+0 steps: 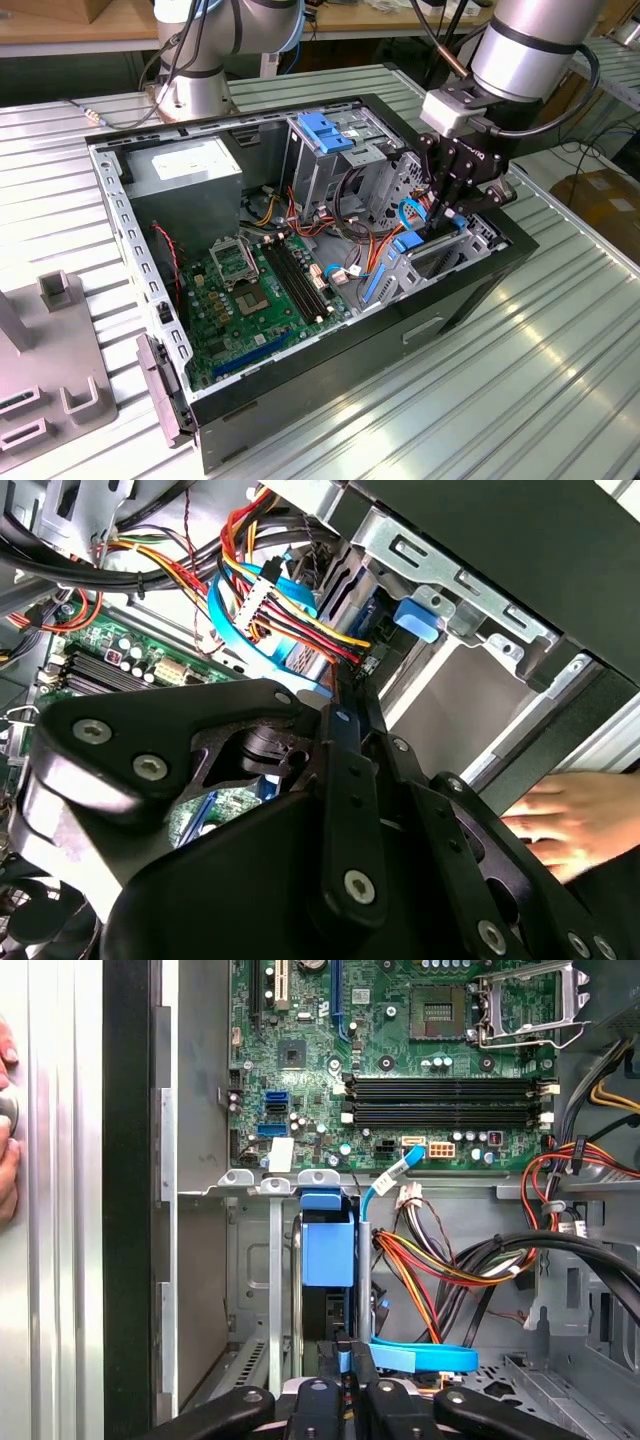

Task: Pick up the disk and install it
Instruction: 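Insert the second disk wire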

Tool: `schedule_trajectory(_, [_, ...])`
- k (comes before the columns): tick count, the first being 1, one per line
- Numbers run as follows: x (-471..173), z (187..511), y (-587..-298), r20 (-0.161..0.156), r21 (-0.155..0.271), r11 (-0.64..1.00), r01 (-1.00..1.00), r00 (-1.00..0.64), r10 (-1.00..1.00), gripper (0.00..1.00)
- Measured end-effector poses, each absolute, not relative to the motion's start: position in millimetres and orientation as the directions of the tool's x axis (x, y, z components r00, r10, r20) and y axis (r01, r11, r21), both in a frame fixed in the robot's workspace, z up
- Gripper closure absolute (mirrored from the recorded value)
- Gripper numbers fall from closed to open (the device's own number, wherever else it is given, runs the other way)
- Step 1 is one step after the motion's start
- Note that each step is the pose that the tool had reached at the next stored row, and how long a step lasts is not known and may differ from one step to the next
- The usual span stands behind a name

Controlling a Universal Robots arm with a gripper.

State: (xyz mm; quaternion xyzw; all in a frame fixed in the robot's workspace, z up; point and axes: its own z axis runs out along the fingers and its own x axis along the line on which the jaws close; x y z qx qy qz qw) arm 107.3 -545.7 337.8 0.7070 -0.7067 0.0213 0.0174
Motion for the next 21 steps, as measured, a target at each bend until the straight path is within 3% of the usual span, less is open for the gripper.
schedule_trajectory(3, [107,338,-546,0.054,-0.006,-0.001,-1.0,0.0,-0.999,0.82])
schedule_trajectory(4, [108,341,-546,0.052,-0.006,-0.001,-1.0,0.0,-0.999,0.76])
schedule_trajectory(15, [108,355,-546,0.054,-0.005,-0.001,-1.0,0.0,-0.999,0.76])
schedule_trajectory(16, [108,355,-546,0.054,-0.005,-0.001,-1.0,0.0,-0.999,0.78])
schedule_trajectory(17, [108,355,-546,0.054,-0.005,-0.001,-1.0,0.0,-0.999,0.89])
schedule_trajectory(21, [108,353,-546,0.054,-0.005,-0.001,-1.0,0.0,-0.999,0.9])
